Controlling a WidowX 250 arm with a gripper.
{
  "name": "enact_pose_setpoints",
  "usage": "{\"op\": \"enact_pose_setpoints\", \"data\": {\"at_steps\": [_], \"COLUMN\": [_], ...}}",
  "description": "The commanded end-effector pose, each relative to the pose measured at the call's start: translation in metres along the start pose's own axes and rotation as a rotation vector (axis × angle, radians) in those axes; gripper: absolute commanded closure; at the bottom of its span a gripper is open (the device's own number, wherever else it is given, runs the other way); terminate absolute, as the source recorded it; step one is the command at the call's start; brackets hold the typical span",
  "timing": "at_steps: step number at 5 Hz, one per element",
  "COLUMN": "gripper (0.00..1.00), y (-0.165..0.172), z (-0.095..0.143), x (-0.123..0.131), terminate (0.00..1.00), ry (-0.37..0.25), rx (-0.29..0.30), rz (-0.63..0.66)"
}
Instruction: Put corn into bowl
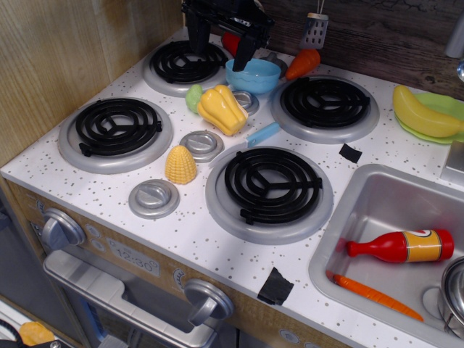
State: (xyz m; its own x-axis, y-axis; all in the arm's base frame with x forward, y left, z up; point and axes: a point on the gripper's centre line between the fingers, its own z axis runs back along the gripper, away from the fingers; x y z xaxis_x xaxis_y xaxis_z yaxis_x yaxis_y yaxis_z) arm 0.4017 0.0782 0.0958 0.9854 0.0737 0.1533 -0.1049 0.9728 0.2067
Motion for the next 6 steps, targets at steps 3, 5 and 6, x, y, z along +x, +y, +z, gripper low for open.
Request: {"op": "enact_pose_setpoints", "data": {"at_steps": [3, 5, 6], "gripper": [0.0, 0.0, 0.0], "y": [-0.007, 0.001, 0.002], "z": [0.053, 0.034, 0.015], "x": [-0.042, -0.083, -0.088], "terminate": [0.0, 0.0, 0.0], "ry": [-0.006, -0.059, -0.062], "rx": [0.027, 0.053, -0.02], "rz": [-0.008, -0.032, -0.026]}}
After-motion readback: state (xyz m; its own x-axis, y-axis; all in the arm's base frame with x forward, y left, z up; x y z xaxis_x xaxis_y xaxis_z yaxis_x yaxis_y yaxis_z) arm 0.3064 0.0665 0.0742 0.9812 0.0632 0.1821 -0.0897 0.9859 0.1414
